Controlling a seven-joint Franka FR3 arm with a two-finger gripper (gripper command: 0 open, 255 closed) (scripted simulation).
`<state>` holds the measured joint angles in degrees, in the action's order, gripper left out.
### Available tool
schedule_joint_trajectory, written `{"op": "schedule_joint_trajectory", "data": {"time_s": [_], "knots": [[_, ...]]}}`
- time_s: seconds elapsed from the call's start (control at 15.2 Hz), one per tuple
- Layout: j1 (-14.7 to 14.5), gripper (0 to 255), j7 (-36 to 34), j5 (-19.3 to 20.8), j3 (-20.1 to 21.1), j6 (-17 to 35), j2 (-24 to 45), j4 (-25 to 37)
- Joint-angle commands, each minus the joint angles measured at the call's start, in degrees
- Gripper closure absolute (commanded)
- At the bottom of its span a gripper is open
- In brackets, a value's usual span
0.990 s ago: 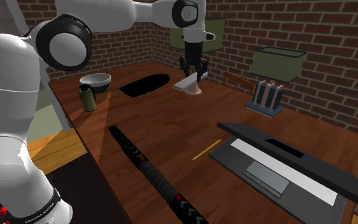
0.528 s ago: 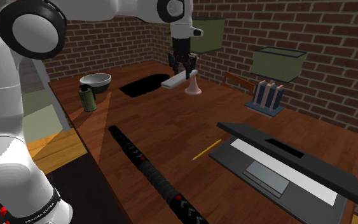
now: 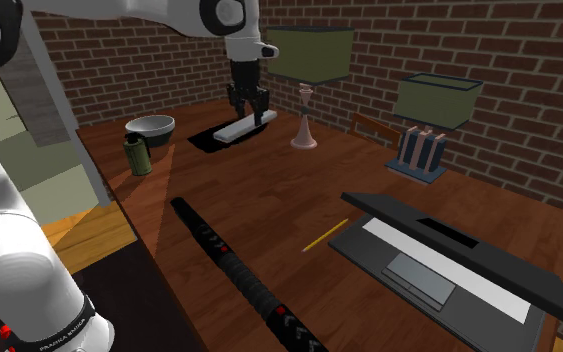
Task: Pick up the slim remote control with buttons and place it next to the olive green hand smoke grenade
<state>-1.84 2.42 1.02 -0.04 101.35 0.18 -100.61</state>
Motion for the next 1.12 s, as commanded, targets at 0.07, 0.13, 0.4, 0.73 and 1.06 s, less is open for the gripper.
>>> {"op": "schedule_joint_trajectory", "data": {"time_s": [0.07, 0.13, 0.4, 0.73, 1.06], "knots": [[-1.33, 255, -2.73, -0.06, 1.36, 0.95, -4.99, -5.98], [-1.76, 255, -3.66, -0.15, 1.88, 1.14, -6.65, -7.85], [-3.53, 255, -7.45, -0.83, 4.13, 1.49, -12.97, -14.56], [-5.92, 255, -12.40, -2.42, 7.35, 1.13, -20.11, -21.33], [-8.76, 255, -17.94, -4.93, 11.25, 0.05, -26.69, -26.69]]}}
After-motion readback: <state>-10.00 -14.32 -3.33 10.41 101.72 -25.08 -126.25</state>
